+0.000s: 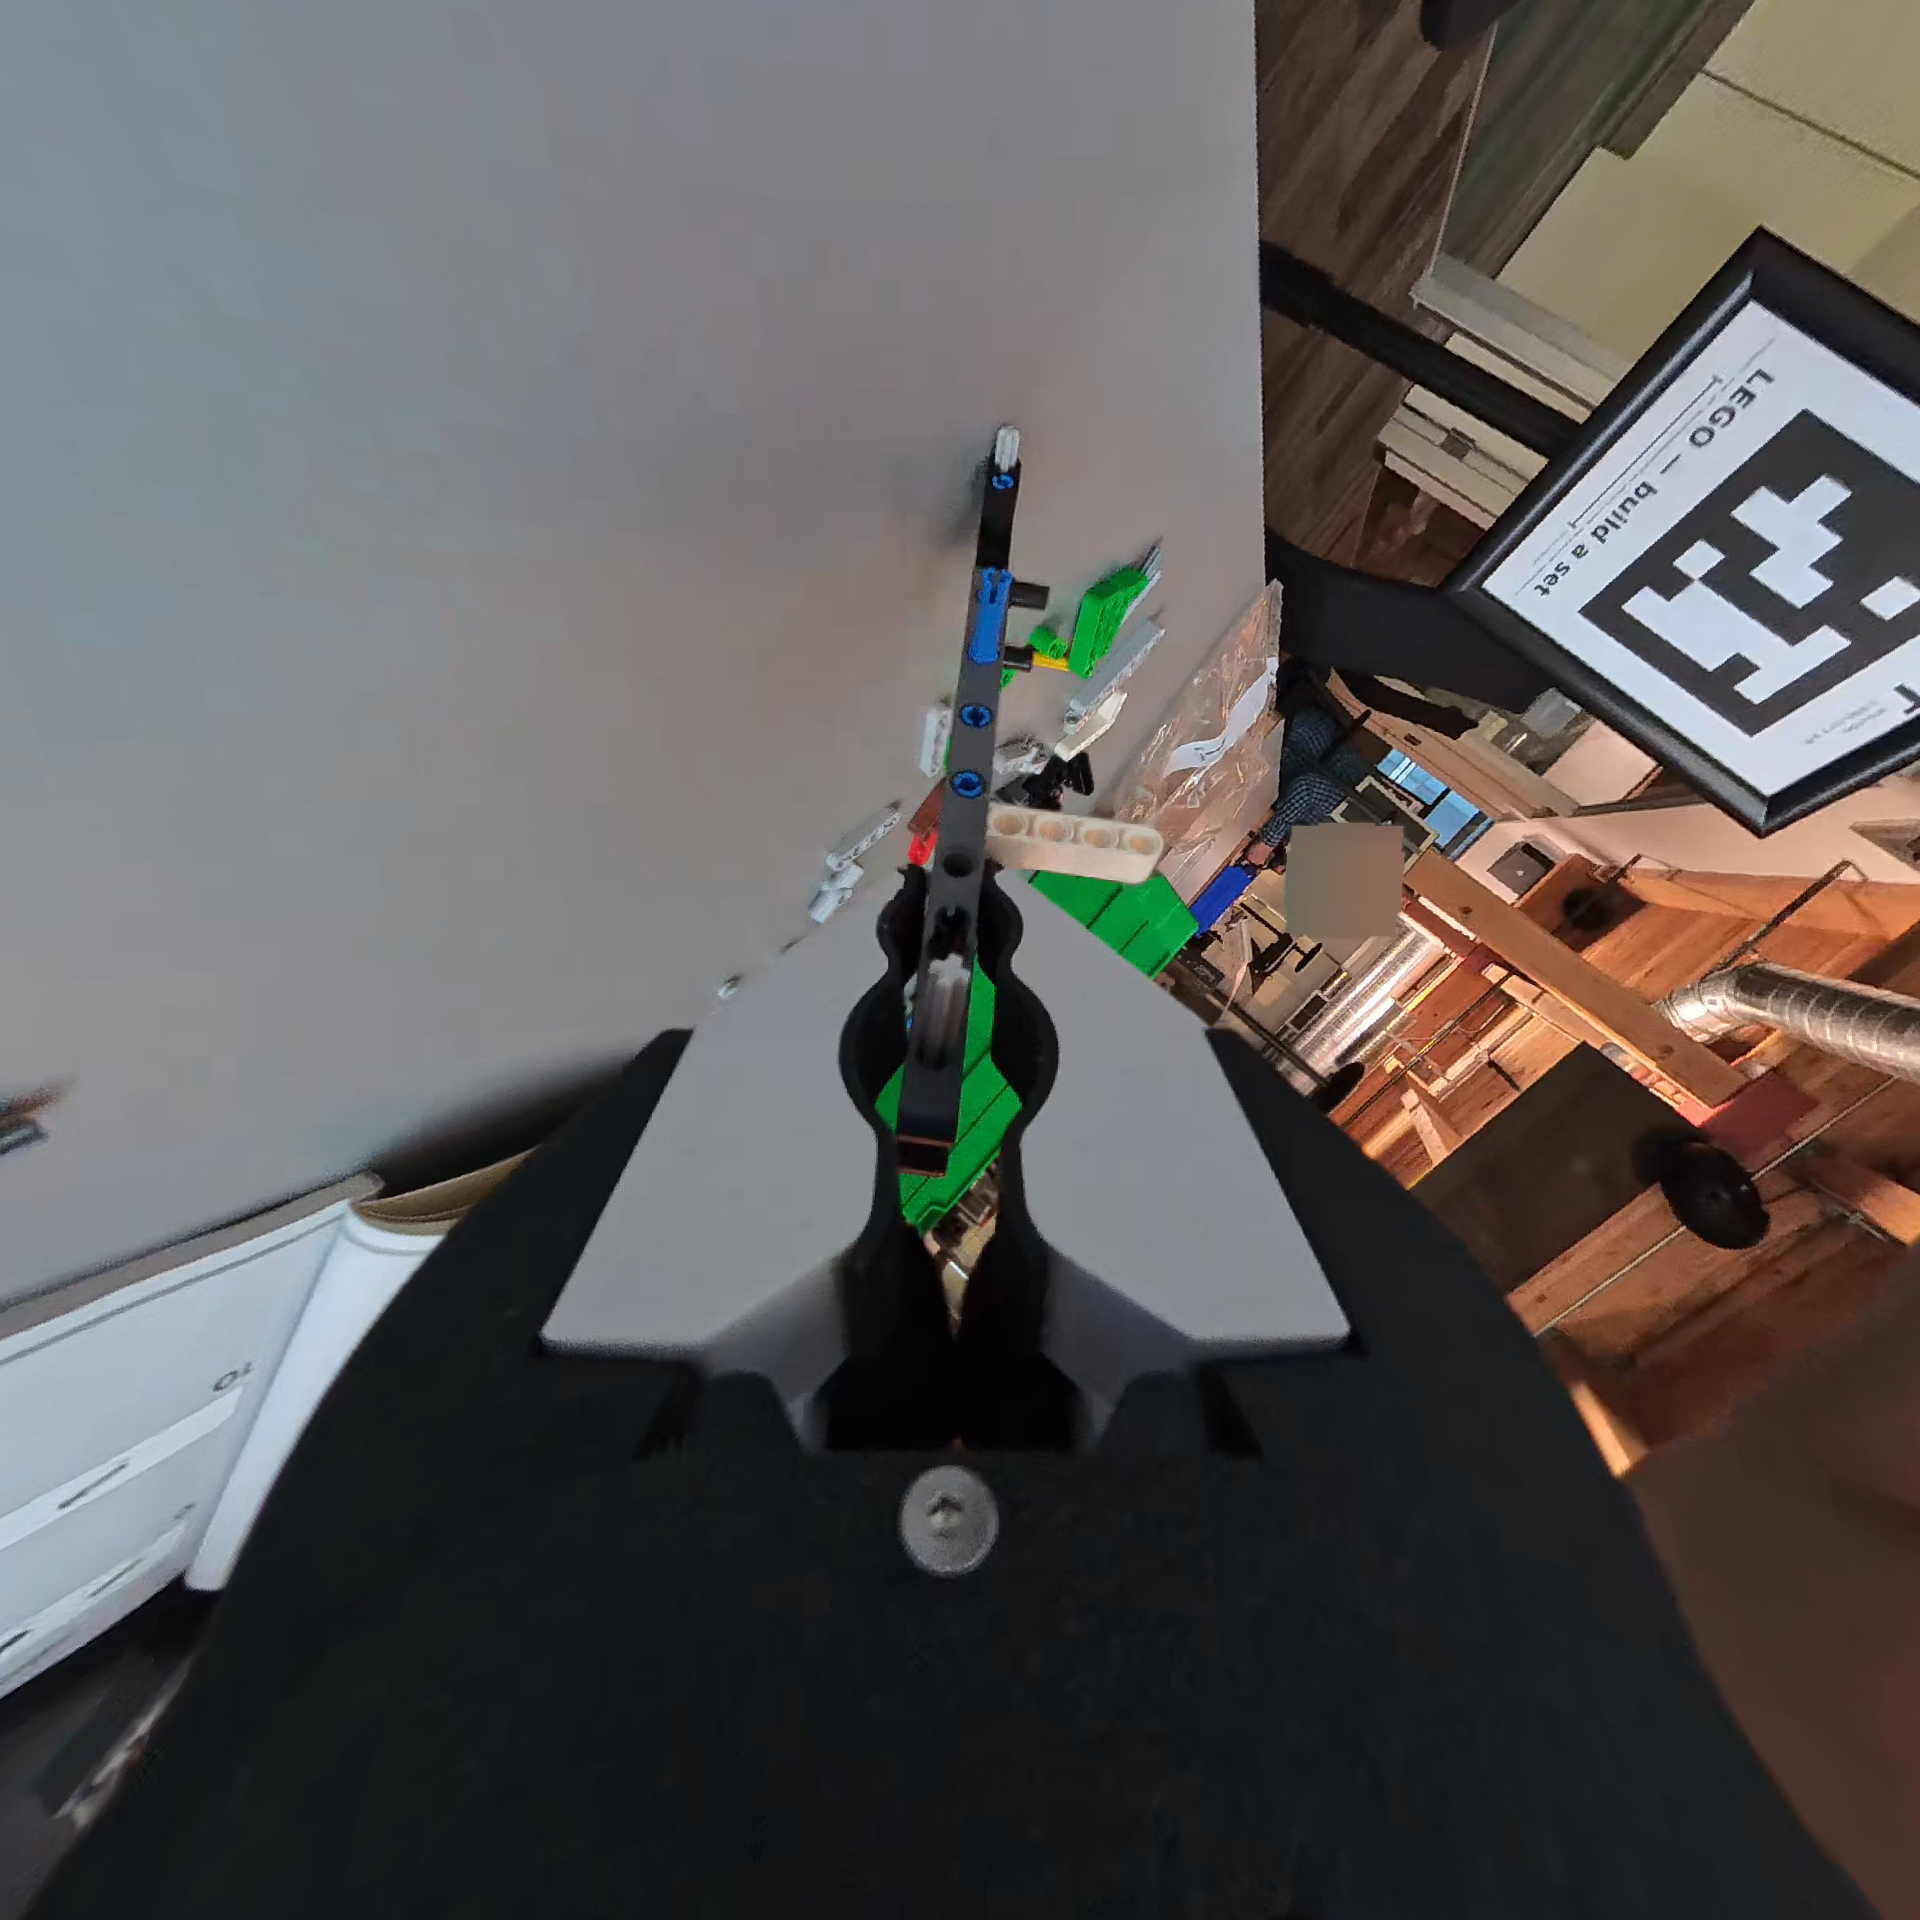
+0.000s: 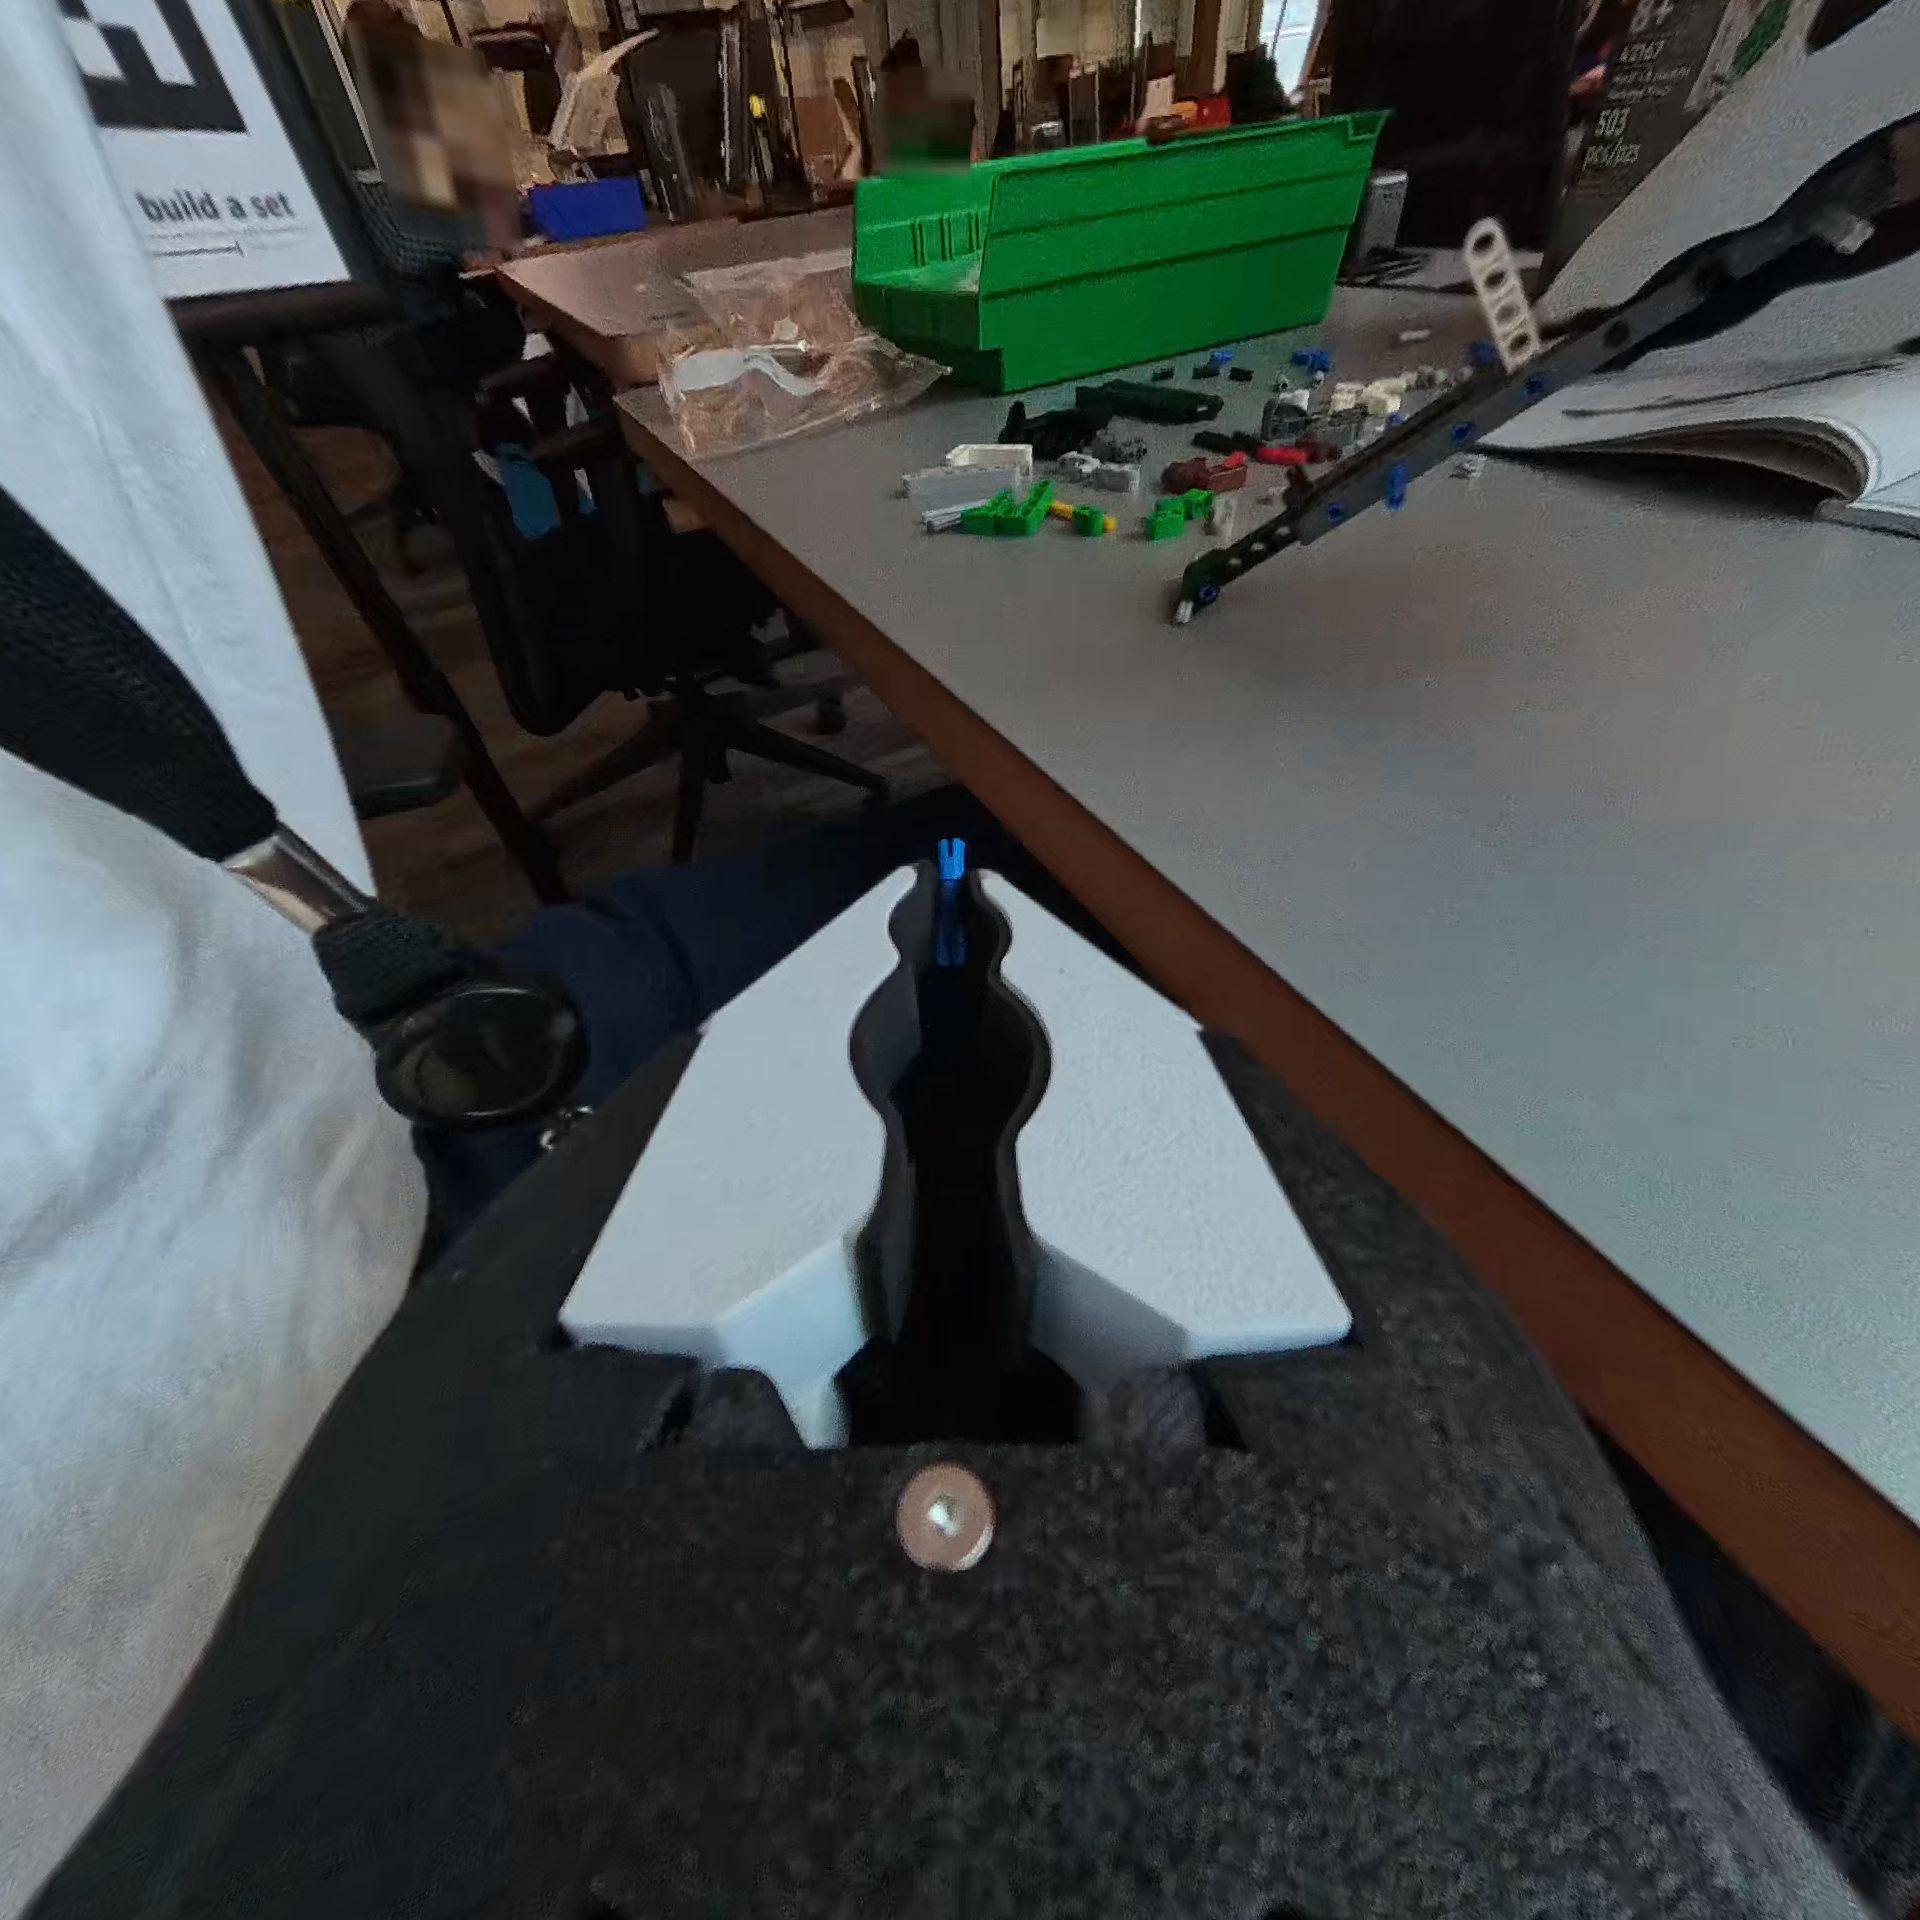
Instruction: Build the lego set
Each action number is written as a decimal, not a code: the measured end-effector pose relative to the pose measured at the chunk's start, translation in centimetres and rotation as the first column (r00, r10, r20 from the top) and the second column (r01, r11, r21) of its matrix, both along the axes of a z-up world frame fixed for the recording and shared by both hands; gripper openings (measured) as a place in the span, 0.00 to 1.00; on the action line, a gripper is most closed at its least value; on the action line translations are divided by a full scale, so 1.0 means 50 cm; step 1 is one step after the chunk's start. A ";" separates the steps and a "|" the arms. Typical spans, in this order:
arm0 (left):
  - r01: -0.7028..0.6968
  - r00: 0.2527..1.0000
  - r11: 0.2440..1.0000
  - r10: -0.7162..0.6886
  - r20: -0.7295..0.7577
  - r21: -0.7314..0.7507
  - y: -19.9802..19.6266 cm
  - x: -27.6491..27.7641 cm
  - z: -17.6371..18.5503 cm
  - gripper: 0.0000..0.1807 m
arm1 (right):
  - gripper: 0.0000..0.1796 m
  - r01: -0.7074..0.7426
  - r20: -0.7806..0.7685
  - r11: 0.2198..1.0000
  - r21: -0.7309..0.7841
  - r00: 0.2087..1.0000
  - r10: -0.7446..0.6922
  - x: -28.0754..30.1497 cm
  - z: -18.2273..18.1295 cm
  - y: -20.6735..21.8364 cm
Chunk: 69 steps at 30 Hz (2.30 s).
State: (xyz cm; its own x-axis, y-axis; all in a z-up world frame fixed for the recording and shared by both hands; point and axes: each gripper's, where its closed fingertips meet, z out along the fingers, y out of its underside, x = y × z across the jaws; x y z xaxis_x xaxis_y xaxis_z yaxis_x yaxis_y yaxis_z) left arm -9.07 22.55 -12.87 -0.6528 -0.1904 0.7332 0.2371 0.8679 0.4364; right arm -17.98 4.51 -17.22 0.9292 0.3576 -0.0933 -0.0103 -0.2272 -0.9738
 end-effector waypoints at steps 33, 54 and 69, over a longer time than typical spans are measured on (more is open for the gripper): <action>-0.098 0.992 0.995 0.096 -0.086 -0.024 -0.032 0.103 -0.078 0.27 | 0.02 -0.096 -0.018 0.989 0.110 0.995 0.098 0.064 0.069 0.066; -0.386 0.729 0.734 0.614 0.303 -0.558 -0.084 0.162 -0.095 0.38 | 0.02 -0.008 0.173 0.996 0.093 0.985 -0.008 0.012 0.056 0.044; 0.107 -0.585 -0.181 0.783 -0.209 -0.978 -0.033 -0.111 0.109 0.26 | 0.02 0.337 0.323 0.940 -0.048 0.896 -0.305 0.209 0.060 0.111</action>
